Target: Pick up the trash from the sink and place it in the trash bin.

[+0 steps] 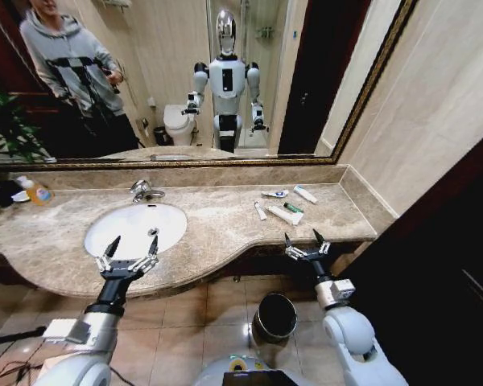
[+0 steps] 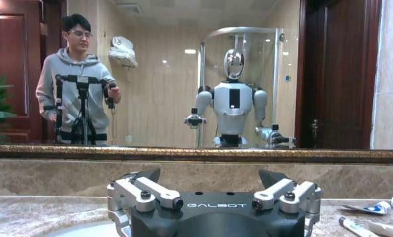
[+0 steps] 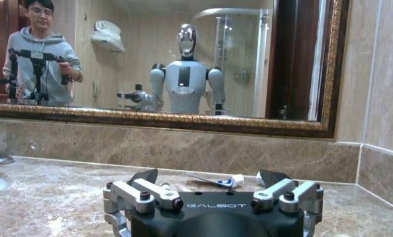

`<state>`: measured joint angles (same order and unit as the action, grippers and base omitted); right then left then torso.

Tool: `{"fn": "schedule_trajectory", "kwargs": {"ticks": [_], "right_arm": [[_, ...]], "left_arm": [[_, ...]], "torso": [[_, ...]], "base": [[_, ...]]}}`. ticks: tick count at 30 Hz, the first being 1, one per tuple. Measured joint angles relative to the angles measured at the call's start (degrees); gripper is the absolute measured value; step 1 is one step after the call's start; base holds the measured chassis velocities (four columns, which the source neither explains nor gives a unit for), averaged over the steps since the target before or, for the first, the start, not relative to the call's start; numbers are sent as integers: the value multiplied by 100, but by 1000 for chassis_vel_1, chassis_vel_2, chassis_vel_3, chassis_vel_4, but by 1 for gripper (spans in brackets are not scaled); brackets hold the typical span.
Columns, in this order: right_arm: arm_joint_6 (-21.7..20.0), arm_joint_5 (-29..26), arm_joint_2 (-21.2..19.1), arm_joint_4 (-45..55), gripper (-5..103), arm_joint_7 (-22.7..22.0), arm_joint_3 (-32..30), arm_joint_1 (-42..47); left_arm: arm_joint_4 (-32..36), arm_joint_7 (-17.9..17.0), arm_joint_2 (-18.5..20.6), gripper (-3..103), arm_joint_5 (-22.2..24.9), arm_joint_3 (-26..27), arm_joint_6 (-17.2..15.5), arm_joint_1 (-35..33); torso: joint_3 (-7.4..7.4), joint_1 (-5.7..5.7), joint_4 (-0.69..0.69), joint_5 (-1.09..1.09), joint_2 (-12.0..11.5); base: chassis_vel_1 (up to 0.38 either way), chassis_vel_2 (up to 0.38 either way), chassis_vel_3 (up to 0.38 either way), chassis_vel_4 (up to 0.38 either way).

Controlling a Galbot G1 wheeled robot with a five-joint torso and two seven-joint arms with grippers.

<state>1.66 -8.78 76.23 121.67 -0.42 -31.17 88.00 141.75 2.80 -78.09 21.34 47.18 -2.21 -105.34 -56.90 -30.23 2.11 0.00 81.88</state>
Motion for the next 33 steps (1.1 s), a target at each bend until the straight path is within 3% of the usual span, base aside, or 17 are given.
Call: {"fn": "schedule_trajectory", "kwargs": {"ticks": [27,33], "right_arm": [[195,-32,29,-105,100,113,30,-22],[179,7,-257,-501,100,313,90,-394]], "left_arm": [[0,0,0,100,0,0,0,0],[0,0,0,100,0,0,0,0]], "torso": [[0,0,0,0,0],[0,0,1,0,0]], "base": [[0,0,0,0],[0,0,0,0]]}}
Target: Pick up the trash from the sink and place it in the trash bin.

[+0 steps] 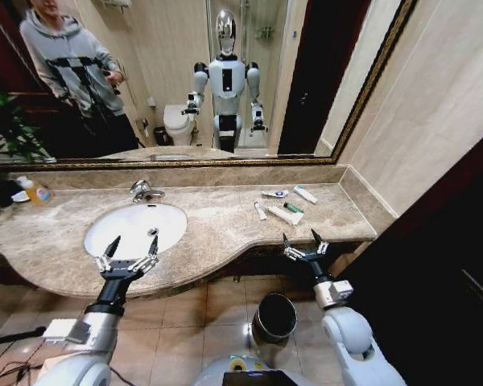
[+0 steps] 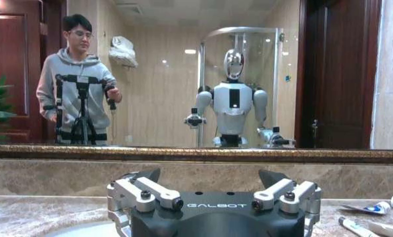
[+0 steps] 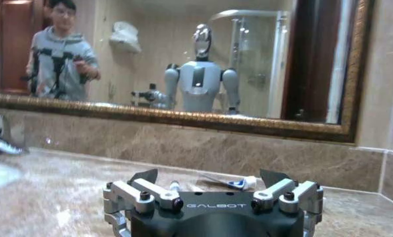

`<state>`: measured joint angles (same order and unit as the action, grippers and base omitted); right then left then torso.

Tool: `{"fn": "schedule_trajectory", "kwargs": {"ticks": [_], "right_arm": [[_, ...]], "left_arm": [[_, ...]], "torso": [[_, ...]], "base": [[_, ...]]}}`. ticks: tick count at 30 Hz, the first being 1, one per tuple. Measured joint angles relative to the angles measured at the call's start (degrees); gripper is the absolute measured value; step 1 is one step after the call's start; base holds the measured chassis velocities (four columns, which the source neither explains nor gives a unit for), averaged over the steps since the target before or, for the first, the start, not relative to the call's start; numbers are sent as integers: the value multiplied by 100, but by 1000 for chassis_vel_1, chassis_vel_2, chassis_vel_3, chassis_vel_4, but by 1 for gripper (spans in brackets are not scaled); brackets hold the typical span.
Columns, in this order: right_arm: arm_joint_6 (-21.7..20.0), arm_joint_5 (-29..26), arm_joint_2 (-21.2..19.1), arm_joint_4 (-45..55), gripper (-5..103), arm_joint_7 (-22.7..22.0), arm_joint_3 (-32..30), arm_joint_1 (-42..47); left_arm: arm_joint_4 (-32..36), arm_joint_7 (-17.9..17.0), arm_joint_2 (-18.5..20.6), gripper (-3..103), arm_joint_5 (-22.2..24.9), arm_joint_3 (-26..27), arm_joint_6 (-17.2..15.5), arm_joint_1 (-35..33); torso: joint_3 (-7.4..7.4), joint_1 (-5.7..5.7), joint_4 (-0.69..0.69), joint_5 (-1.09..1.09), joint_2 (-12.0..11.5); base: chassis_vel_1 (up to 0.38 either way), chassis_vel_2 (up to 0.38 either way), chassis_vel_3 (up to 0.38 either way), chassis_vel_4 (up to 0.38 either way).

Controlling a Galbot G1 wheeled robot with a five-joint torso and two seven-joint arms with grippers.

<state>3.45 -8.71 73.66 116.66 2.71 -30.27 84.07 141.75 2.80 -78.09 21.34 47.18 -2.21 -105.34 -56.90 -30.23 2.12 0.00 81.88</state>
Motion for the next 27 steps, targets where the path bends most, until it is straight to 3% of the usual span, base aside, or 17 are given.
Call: {"fn": "schedule_trajectory", "kwargs": {"ticks": [6,16,21,27], "right_arm": [[-89,-112,-268,-629,100,206,115,-563],[-308,-248,-385,-2027,100,370,325,-1982],[-328,-265,-428,-2273,101,440,441,-2189],[-297,-226,-413,-2529,87,515,530,-2339]], "left_arm": [[0,0,0,100,0,0,0,0],[0,0,0,100,0,0,0,0],[0,0,0,100,0,0,0,0],[0,0,0,100,0,0,0,0]], "torso": [[0,0,-2,0,0],[-1,-1,0,0,0],[-1,0,0,0,0],[0,0,-1,0,0]], "base": [[0,0,0,0],[0,0,0,0],[0,0,0,0],[0,0,0,0]]}}
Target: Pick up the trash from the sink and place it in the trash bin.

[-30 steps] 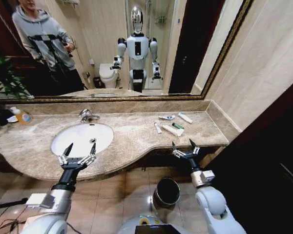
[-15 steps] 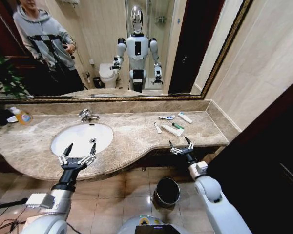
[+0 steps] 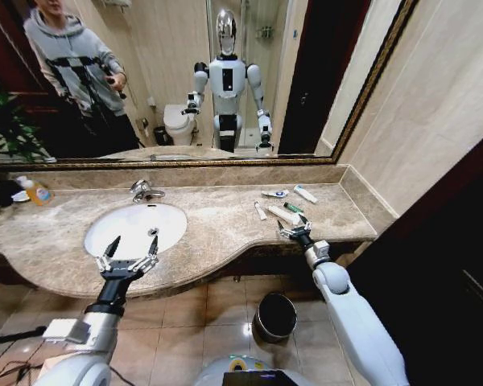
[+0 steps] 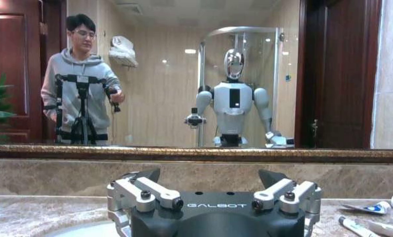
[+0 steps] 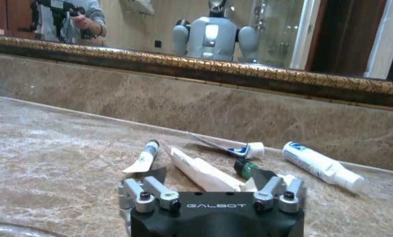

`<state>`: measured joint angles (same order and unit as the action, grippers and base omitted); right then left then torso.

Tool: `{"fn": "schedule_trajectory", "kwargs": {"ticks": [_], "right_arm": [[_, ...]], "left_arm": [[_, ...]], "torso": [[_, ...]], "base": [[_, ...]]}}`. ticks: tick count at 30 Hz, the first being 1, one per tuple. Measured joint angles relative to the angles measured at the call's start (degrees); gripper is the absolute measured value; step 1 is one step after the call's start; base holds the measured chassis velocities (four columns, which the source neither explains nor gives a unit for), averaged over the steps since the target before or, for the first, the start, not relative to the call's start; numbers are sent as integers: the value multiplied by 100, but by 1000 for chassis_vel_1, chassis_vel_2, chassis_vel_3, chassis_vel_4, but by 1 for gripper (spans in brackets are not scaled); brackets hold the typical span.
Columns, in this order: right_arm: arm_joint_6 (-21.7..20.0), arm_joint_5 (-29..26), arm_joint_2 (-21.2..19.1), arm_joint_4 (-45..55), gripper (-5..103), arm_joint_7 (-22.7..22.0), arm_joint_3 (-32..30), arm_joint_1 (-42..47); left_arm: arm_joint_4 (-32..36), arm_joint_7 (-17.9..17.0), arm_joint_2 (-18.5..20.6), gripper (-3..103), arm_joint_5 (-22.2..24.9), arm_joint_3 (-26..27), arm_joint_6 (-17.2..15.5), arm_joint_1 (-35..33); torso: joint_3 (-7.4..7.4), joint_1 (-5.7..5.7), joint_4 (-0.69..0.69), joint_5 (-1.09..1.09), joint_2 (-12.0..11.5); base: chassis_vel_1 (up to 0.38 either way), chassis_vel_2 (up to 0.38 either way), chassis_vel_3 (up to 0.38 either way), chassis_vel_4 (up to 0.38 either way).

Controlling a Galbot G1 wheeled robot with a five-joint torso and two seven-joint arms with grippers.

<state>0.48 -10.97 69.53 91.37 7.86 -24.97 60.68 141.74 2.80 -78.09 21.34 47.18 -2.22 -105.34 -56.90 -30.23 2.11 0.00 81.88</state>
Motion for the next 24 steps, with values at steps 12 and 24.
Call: {"fn": "schedule_trajectory", "kwargs": {"ticks": [12,24], "right_arm": [[1,91,30,-231,44,-13,76,-88],[33,96,-26,-148,1,-54,34,-8]], "left_arm": [[0,0,0,100,0,0,0,0],[0,0,0,100,0,0,0,0]], "torso": [[0,0,0,-1,0],[0,1,0,-1,0]], "base": [[0,0,0,0],[0,0,0,0]]}}
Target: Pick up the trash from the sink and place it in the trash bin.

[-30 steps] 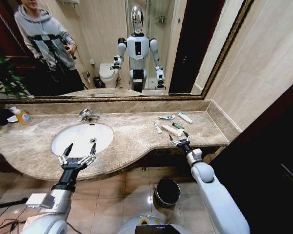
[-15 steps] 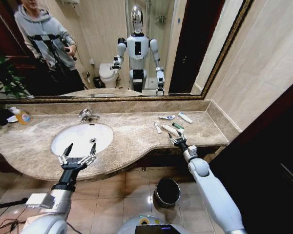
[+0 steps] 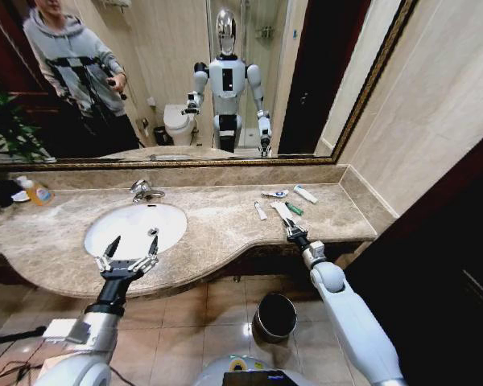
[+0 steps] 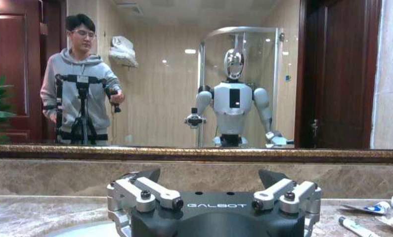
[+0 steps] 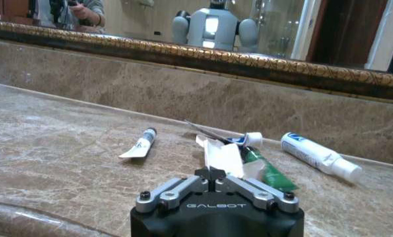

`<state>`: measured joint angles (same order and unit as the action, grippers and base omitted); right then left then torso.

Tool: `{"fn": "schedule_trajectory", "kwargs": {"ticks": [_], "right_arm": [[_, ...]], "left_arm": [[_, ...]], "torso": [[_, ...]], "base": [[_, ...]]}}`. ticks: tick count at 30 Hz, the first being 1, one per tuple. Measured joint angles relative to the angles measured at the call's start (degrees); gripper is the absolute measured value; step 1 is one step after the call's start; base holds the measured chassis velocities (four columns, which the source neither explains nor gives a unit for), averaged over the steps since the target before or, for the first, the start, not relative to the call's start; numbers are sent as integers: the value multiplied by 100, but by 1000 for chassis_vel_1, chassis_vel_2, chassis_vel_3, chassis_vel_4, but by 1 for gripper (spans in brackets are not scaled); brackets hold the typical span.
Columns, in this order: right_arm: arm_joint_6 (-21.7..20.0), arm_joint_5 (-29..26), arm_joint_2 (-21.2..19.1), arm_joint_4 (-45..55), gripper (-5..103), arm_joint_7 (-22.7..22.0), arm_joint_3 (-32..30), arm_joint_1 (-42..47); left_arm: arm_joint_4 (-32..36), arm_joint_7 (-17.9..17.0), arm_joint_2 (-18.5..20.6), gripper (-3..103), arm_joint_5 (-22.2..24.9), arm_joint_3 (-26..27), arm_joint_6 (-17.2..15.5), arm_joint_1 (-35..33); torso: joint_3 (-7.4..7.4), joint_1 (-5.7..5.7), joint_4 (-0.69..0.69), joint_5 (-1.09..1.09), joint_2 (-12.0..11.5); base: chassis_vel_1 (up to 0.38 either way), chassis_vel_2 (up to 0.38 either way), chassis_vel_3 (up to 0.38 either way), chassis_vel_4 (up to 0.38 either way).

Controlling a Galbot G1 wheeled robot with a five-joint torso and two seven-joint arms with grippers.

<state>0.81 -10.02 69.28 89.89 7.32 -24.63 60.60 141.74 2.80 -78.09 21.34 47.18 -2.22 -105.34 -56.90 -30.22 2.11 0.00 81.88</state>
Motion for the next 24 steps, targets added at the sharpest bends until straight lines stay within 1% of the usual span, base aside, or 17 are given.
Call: {"fn": "schedule_trajectory", "kwargs": {"ticks": [6,13,17,18,21,22,24], "right_arm": [[9,-19,-17,114,0,-27,-32,61],[16,-121,-59,542,0,-65,-157,318],[16,-317,-86,1263,0,-106,-362,842],[16,-317,-86,1263,0,-106,-362,842],[19,-382,-123,1881,0,-128,-497,1298],[19,-382,-123,1881,0,-128,-497,1298],[44,-386,-121,2151,0,-142,-566,1568]], "left_arm": [[0,0,0,100,0,0,0,0],[0,0,0,100,0,0,0,0],[0,0,0,100,0,0,0,0],[0,0,0,100,0,0,0,0],[0,0,0,100,0,0,0,0],[0,0,0,100,0,0,0,0],[0,0,1,100,0,0,0,0]], "torso": [[0,0,0,0,0],[0,0,1,0,0],[0,0,0,0,0],[0,0,0,0,0],[0,0,0,-1,1],[0,0,0,-1,1],[0,0,0,0,1]], "base": [[0,0,0,0],[0,0,0,0],[0,0,0,0],[0,0,0,0],[0,0,0,0],[0,0,0,0],[0,0,0,0]]}}
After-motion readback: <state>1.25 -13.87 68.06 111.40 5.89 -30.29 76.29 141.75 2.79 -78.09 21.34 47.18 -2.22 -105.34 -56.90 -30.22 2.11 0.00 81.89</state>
